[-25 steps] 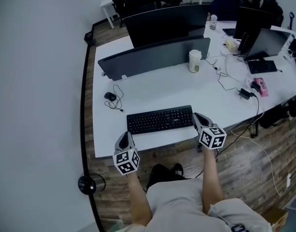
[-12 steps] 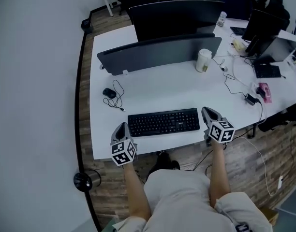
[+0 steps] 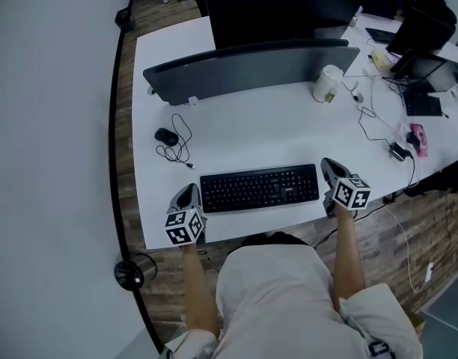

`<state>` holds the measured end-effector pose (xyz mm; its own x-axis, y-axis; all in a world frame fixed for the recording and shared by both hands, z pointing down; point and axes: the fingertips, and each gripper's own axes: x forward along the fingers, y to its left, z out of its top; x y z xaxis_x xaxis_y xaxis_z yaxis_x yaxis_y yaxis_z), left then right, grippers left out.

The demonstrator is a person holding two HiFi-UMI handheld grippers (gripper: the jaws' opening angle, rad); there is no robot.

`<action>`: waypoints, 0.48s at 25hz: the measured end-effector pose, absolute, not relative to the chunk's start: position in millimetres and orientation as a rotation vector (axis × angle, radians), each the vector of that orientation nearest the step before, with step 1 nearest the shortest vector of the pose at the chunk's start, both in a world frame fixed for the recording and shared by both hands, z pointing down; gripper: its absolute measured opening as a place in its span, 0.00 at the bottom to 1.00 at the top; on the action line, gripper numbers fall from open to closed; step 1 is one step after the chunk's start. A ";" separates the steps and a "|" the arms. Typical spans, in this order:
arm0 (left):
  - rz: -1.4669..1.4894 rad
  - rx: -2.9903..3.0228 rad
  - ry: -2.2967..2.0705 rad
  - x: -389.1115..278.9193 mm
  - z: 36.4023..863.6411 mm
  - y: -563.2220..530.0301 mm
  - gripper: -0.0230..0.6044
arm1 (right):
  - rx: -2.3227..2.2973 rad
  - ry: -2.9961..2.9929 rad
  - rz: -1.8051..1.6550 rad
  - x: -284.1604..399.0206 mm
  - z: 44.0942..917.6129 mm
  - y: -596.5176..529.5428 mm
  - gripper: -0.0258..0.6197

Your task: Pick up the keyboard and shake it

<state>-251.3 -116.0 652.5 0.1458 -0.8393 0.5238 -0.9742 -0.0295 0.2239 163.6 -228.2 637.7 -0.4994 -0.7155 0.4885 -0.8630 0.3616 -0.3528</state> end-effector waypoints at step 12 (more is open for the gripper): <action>0.193 1.713 -1.473 -269.4 743.0 -105.1 0.06 | 1.350 -2.208 1.040 182.4 737.6 -209.0 0.17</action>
